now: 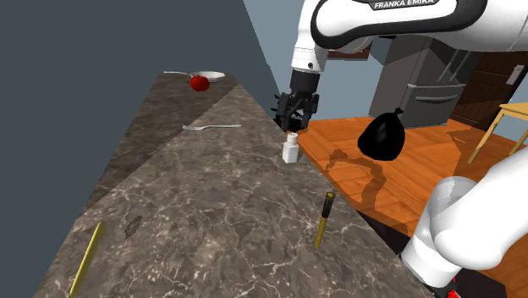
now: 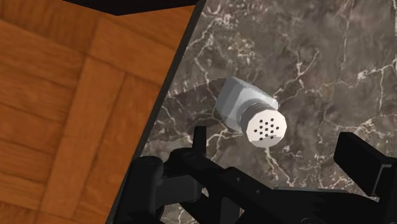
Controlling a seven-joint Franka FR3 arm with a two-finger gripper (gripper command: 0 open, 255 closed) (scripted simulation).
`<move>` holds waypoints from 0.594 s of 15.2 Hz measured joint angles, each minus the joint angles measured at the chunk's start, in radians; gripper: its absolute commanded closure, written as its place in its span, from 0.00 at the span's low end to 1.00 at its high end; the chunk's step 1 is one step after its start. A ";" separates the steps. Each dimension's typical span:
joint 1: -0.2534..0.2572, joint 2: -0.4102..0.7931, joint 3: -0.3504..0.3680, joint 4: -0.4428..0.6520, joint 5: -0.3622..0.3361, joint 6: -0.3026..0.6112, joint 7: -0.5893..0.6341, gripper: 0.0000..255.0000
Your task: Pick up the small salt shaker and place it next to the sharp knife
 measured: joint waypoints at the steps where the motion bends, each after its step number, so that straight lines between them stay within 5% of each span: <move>1: 0.000 -0.002 0.001 -0.013 0.001 0.011 0.000 0.00; 9: 0.003 0.000 0.007 -0.072 0.005 0.073 0.000 0.00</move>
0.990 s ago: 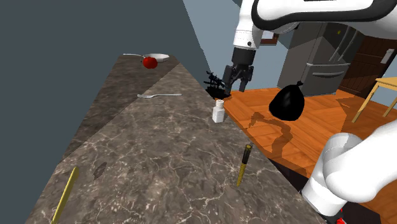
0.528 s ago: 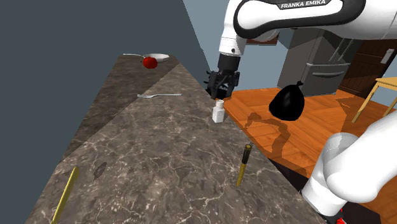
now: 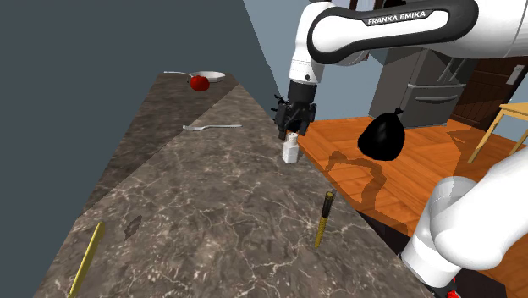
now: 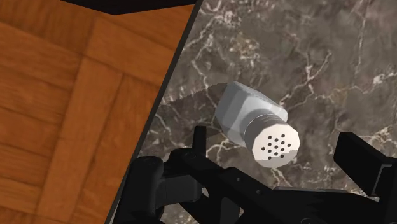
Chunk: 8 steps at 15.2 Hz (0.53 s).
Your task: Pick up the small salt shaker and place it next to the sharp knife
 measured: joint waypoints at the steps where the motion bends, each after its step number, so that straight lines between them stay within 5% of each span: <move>1: 0.000 0.000 0.000 0.000 0.000 0.000 0.000 0.00; 2: 0.000 0.000 0.000 -0.001 0.000 0.001 0.000 0.00; 3: 0.000 0.000 0.000 -0.001 0.000 0.001 0.000 1.00; 8: 0.000 0.000 0.000 0.000 0.000 0.001 0.000 1.00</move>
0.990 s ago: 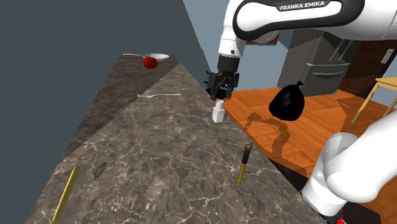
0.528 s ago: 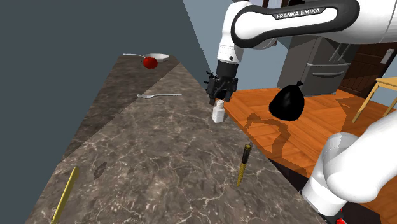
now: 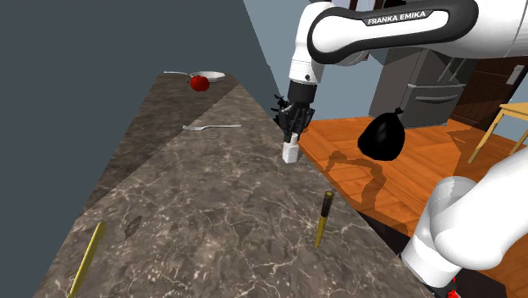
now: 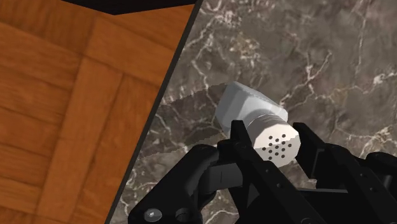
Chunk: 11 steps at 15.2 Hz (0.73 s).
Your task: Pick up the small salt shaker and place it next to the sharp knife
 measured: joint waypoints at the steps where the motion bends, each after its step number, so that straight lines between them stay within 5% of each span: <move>1: 0.000 0.000 0.000 0.000 0.000 0.000 0.000 1.00; 11: 0.000 0.003 0.000 0.066 -0.002 -0.063 0.008 1.00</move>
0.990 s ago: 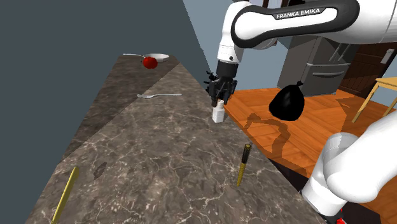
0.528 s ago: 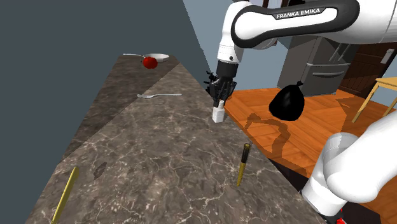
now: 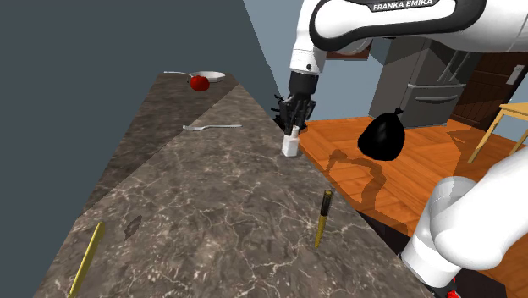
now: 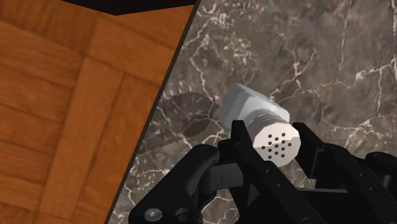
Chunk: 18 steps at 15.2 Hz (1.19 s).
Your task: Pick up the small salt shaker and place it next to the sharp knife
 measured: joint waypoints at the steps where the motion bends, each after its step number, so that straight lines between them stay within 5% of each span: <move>1: 0.000 0.003 0.000 0.018 0.000 -0.015 0.003 1.00; 18: 0.001 0.058 -0.006 0.302 -0.002 -0.242 0.027 1.00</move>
